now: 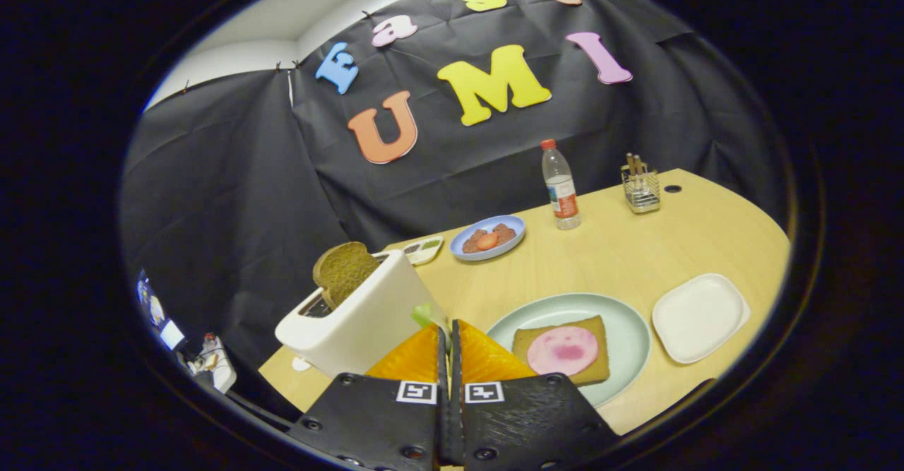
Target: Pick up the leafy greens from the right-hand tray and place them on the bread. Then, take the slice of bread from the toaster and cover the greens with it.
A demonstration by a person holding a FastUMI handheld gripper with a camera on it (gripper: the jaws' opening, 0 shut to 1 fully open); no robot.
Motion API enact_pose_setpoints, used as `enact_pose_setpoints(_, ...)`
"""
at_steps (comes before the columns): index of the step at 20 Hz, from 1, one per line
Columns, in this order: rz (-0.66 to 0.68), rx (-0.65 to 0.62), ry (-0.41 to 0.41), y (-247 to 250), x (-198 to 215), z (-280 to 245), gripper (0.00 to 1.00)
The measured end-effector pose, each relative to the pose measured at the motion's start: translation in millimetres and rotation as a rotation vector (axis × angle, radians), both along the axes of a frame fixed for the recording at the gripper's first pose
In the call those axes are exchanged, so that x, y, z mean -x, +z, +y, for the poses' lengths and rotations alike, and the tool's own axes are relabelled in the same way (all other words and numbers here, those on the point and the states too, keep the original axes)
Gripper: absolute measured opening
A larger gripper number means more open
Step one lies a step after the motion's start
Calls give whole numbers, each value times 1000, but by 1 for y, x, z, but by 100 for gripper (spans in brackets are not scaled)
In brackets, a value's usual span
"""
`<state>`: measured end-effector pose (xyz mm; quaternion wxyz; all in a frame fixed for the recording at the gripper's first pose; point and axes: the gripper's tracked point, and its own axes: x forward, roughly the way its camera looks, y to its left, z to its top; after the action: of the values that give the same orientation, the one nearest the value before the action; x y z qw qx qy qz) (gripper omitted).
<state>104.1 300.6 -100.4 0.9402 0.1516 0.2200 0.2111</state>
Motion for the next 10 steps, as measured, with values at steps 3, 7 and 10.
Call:
enact_pose_setpoints(3,20,93,-56,-25,-9,-22,0)
enact_pose_setpoints(7,68,148,-97,-52,-18,-42,7)
enact_pose_setpoints(10,34,213,-140,-56,-24,-61,33)
